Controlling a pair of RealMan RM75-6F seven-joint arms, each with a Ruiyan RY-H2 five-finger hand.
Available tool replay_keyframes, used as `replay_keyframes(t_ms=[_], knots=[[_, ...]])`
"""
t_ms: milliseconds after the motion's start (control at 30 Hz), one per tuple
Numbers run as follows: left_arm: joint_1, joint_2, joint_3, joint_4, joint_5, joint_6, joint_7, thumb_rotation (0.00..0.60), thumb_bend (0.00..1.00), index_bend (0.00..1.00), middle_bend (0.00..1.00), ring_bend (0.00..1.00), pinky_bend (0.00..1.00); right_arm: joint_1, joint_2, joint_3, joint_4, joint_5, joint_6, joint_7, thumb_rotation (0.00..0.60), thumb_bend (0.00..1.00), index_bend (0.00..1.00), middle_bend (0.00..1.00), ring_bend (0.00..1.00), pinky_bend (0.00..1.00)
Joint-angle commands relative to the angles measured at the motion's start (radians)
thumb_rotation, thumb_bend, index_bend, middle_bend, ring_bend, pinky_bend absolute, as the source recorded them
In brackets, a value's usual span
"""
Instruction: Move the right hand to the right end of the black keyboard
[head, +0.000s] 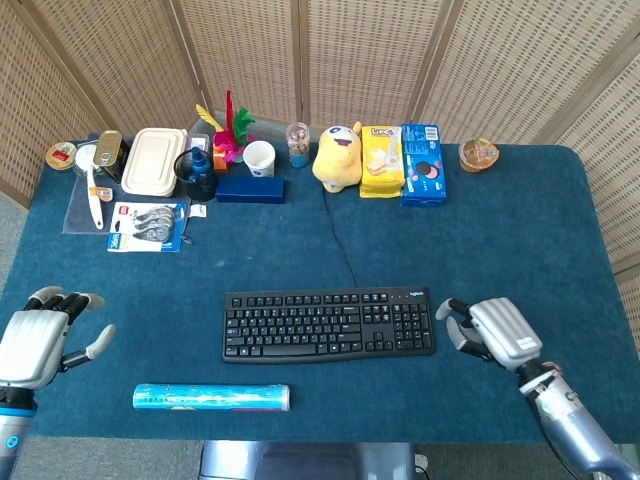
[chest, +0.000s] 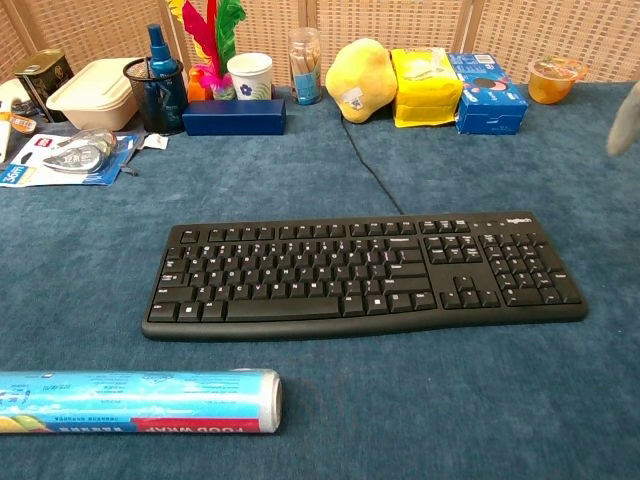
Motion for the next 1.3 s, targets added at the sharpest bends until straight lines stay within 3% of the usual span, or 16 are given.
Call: replay_keyframes(t_ms=[33,100,367,1300], knots=[[-0.007,0.004,-0.008,-0.009,-0.006,-0.002,0.007,0.0,0.22,0.35,0.43,0.4,0.21,0.075,-0.011,-0.01,0.019,0.004,-0.113,0.004,0.0,0.72,0.42,1.0,1.0,1.0],[-0.013,0.005,-0.011,-0.015,-0.01,-0.007,0.016,0.0,0.22,0.35,0.43,0.4,0.21,0.114,-0.027,-0.013,0.033,0.029,-0.183,-0.018,0.0,0.73,0.42,1.0,1.0,1.0],[-0.019,0.001,-0.013,-0.019,-0.026,-0.011,0.023,0.0,0.21,0.35,0.43,0.4,0.21,0.146,-0.07,-0.025,0.049,0.09,-0.23,-0.097,0.0,0.73,0.42,1.0,1.0,1.0],[-0.03,-0.016,-0.006,-0.018,-0.034,-0.013,0.038,0.0,0.22,0.35,0.43,0.4,0.21,0.196,-0.221,-0.066,0.173,0.278,-0.268,-0.314,0.0,0.73,0.35,1.0,1.0,1.0]])
